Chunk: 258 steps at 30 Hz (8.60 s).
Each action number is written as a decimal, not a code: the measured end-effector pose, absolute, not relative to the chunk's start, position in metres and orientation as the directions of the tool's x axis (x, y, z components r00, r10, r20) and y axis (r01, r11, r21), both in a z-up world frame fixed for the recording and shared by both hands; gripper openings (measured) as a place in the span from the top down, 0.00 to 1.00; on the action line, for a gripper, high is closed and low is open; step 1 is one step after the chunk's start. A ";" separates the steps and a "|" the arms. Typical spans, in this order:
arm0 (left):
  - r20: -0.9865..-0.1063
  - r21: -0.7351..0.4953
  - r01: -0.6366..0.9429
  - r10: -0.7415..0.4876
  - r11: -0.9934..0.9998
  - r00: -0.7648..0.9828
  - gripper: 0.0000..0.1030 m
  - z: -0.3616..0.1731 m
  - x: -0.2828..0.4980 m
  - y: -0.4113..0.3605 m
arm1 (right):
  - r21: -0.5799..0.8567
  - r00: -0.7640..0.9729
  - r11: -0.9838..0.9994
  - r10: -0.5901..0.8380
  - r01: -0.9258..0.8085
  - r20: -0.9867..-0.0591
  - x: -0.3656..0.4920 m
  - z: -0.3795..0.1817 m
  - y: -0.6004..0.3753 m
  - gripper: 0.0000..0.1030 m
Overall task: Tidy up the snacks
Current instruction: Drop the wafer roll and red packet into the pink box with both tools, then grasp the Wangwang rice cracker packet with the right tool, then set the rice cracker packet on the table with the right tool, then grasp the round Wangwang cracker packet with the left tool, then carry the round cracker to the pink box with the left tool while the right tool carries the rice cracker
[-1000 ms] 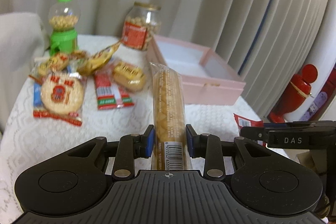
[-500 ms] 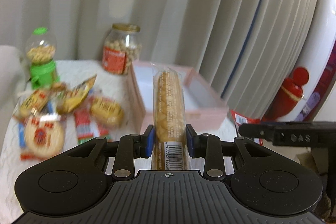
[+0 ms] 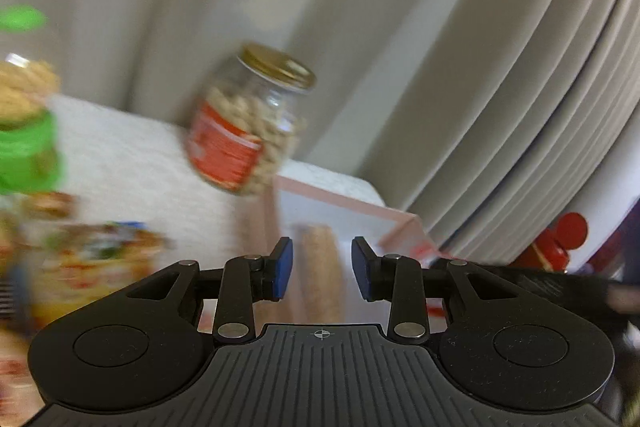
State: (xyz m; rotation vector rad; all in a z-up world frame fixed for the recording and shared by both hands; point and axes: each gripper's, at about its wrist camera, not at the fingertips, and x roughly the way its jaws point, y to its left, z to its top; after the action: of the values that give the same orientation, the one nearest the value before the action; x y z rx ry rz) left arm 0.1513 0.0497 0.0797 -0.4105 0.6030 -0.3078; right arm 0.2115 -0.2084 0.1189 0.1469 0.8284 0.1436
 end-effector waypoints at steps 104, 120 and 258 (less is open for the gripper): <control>-0.580 -0.345 -0.137 -0.097 0.928 0.809 0.65 0.013 0.007 0.184 | 0.213 0.359 0.871 0.390 -0.443 -0.848 0.212 0.081 0.116 0.65; -0.572 -0.383 -0.071 -0.176 0.921 0.801 0.65 0.021 0.038 0.174 | 0.215 0.471 0.915 0.364 -0.341 -0.803 0.133 0.105 -0.048 0.65; -0.589 -0.444 0.110 -0.382 0.889 0.712 0.77 0.009 -0.010 0.063 | 0.146 0.613 0.957 0.273 -0.250 -0.742 0.057 0.033 -0.154 0.15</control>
State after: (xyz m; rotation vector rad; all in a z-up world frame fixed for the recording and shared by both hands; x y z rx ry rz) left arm -0.0099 0.0632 0.0093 -0.3973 0.7313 -0.2807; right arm 0.0571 -0.1537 0.0332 0.0292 0.8599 0.3019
